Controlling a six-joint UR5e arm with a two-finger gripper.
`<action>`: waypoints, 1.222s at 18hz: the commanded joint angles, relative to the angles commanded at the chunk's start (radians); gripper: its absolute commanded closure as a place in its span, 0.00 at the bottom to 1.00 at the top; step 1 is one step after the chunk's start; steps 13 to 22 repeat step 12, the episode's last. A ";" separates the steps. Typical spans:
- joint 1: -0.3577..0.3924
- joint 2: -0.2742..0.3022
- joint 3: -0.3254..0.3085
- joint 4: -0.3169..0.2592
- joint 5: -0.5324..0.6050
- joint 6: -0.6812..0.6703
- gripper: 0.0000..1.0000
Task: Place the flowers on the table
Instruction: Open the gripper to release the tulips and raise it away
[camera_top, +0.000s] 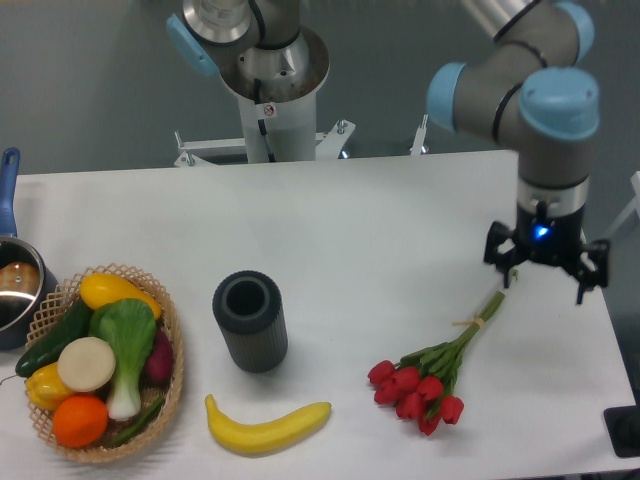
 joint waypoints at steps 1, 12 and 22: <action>0.006 0.012 0.000 -0.029 0.000 0.046 0.00; 0.069 0.058 -0.015 -0.089 -0.009 0.184 0.00; 0.069 0.058 -0.015 -0.089 -0.009 0.184 0.00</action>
